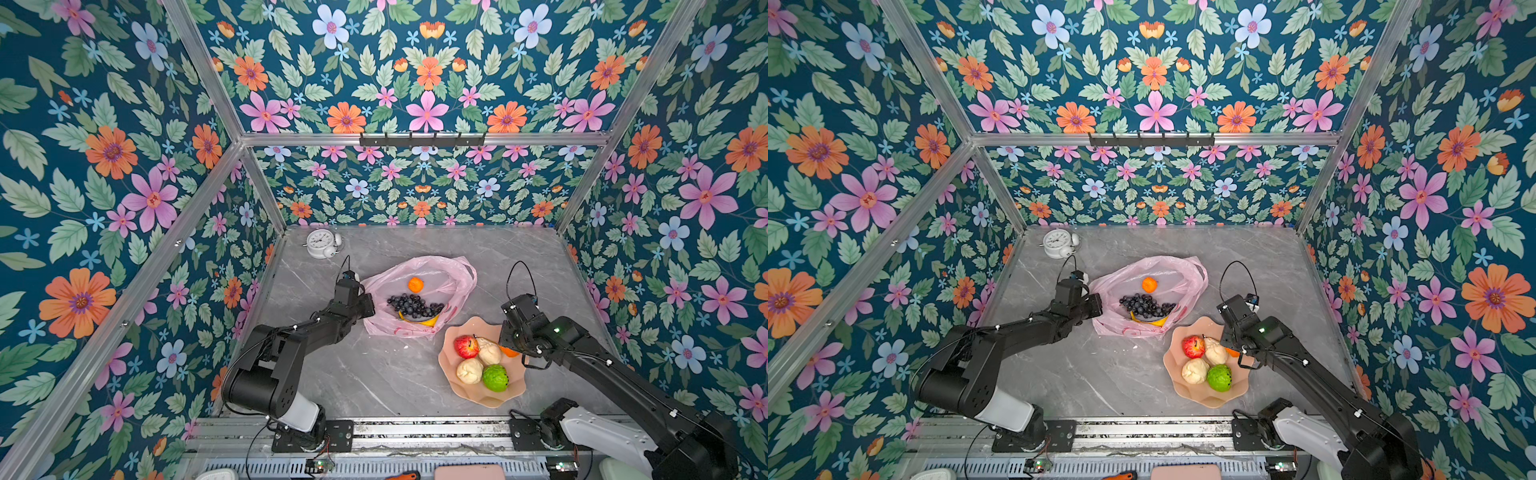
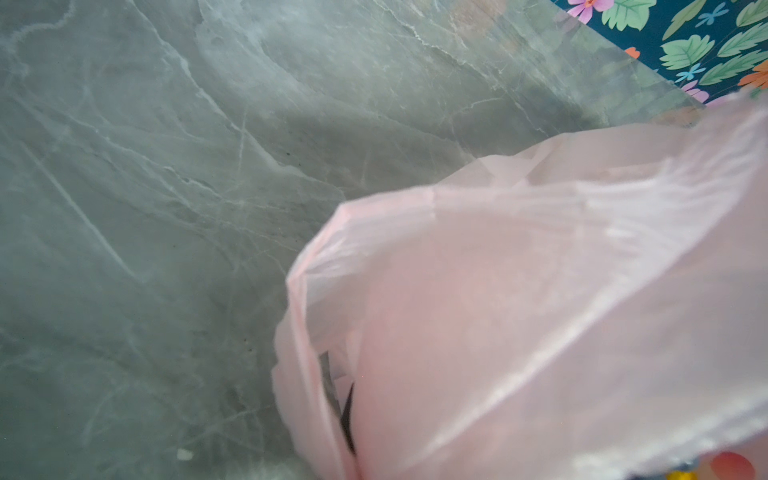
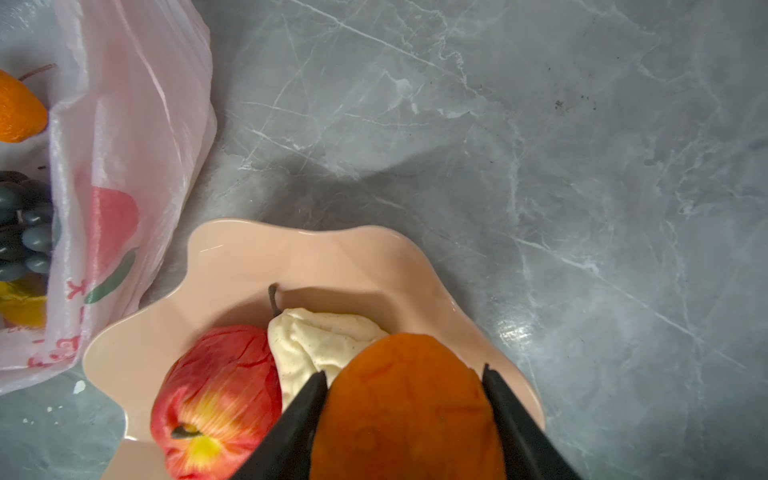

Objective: Take the fake fruits out of the plastic bag
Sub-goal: 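Carry the orange onto the pink plate beside the pear and release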

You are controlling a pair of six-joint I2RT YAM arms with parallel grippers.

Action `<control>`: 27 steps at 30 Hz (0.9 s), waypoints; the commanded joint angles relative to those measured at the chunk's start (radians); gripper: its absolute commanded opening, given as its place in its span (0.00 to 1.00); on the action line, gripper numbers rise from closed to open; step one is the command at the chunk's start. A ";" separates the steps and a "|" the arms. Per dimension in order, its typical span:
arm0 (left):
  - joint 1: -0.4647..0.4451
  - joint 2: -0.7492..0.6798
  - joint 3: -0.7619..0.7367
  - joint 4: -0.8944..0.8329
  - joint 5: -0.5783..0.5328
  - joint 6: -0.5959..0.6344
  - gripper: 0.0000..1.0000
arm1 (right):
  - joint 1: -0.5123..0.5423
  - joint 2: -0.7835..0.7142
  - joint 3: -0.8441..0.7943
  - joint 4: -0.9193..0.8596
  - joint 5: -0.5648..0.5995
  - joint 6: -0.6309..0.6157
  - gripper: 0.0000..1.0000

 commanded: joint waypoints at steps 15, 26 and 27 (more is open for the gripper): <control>-0.001 0.002 0.007 -0.001 -0.014 0.015 0.02 | 0.038 0.026 -0.041 -0.033 -0.033 0.044 0.55; 0.001 -0.003 0.006 -0.001 -0.014 0.017 0.02 | 0.039 -0.007 -0.054 -0.034 -0.065 0.044 0.77; -0.001 -0.003 0.006 -0.002 -0.014 0.017 0.02 | 0.041 -0.010 -0.054 -0.036 -0.064 0.044 0.77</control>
